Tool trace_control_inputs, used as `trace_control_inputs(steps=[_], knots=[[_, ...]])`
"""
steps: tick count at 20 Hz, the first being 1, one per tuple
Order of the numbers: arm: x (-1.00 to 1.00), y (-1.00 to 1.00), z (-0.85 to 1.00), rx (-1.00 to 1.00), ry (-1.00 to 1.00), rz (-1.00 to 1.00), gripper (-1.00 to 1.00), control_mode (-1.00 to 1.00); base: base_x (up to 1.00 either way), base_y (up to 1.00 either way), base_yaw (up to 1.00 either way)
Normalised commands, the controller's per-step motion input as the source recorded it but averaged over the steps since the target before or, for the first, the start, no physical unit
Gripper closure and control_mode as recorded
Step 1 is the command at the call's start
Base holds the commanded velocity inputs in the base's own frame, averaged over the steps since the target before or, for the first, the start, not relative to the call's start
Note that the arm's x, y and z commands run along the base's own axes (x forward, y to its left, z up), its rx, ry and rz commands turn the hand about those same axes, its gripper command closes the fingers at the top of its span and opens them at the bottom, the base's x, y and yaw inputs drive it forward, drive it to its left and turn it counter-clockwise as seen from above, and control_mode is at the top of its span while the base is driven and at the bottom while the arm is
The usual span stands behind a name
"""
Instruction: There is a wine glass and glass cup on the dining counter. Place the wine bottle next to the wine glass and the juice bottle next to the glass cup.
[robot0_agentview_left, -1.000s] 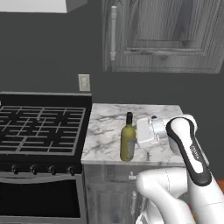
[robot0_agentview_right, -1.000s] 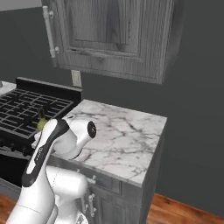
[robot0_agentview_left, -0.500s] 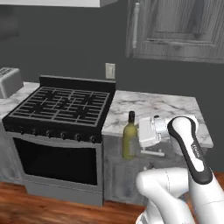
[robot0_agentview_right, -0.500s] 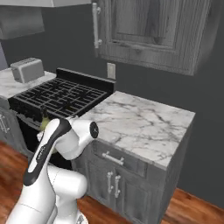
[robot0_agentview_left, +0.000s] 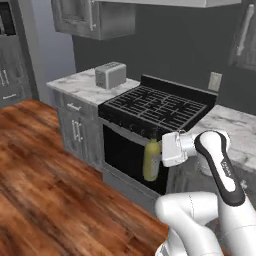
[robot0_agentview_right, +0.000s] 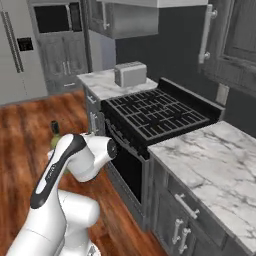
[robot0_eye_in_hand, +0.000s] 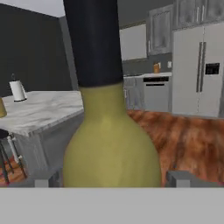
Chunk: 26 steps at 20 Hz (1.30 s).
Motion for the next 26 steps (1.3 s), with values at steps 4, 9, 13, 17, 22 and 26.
trace_control_inputs(steps=[4,9,13,17,22,26], knots=[[0.0,0.0,0.0,0.0,0.0,0.0,1.0,1.0,-0.39,0.04,0.79],[0.0,0.0,0.0,0.0,0.0,0.0,1.0,1.0,-0.42,0.1,0.73],[0.0,0.0,0.0,0.0,0.0,0.0,1.0,1.0,-0.48,0.24,0.55],[0.0,0.0,0.0,0.0,0.0,0.0,1.0,1.0,-0.41,0.45,0.35],[0.0,0.0,0.0,0.0,0.0,0.0,1.0,1.0,0.09,0.8,0.11],[0.0,0.0,0.0,0.0,0.0,0.0,1.0,1.0,0.27,0.88,0.07]])
